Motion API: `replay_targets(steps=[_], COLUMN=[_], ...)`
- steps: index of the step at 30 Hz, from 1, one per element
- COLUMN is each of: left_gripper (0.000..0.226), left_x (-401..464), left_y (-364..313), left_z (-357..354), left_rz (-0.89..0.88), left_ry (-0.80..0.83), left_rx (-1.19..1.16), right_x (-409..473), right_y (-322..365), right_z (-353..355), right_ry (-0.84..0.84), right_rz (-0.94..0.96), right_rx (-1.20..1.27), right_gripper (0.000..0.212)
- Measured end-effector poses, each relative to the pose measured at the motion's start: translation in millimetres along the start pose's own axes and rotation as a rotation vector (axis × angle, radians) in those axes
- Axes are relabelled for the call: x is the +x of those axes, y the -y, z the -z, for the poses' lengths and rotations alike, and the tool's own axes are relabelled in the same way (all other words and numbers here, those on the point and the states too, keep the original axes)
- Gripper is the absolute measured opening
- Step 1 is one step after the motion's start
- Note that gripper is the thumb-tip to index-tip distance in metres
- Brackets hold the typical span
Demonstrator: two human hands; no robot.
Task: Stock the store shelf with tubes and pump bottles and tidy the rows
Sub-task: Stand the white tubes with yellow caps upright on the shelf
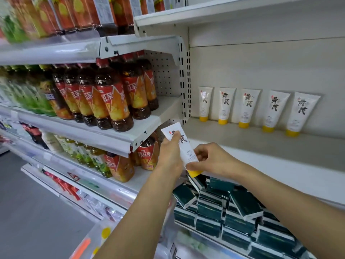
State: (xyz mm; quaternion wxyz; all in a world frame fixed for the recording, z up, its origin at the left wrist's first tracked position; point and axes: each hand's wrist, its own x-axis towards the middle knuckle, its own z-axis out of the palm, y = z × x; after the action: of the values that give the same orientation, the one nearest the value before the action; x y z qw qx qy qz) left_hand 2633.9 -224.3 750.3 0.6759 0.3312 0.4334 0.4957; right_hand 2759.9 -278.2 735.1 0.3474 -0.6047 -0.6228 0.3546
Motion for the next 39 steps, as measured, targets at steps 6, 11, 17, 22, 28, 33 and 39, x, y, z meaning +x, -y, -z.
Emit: replay_targets(steps=[6,11,17,22,28,33,39], left_gripper=[0.026,0.025,0.02,0.009,0.019,0.013,0.023], left_x=[23.6,43.0,68.6,93.4,118.8,130.3,138.7], left_y=[-13.3,-19.0,-12.1,-7.9,-5.6,-3.4,-0.2], left_z=[-7.7,-20.9,-37.4,-41.0,-43.1,-52.7,-62.4], left_rz=[-0.033,0.001,0.013,0.06,0.126,0.162,0.189], left_ry=[0.046,0.142,0.152,0.059,-0.037,-0.06,-0.075], left_rx=[-0.018,0.047,0.077,0.072,-0.023,-0.03,-0.044], right_x=[39.4,80.0,119.8,161.9,191.8,197.7,200.8], right_y=[-1.5,-20.3,-39.5,-56.3,-64.5,-62.9,-64.2], right_z=[6.3,24.6,48.5,58.6,59.7,57.4,56.4], right_ry=[-0.018,-0.138,-0.141,-0.351,-0.351,-0.376,-0.369], right_rz=[0.054,0.068,0.101,-0.001,-0.076,-0.063,-0.044], right_rx=[0.012,-0.107,-0.012,-0.188,-0.136,-0.116,-0.048], right_gripper=[0.02,0.033,0.03,0.033,0.047,0.041,0.039])
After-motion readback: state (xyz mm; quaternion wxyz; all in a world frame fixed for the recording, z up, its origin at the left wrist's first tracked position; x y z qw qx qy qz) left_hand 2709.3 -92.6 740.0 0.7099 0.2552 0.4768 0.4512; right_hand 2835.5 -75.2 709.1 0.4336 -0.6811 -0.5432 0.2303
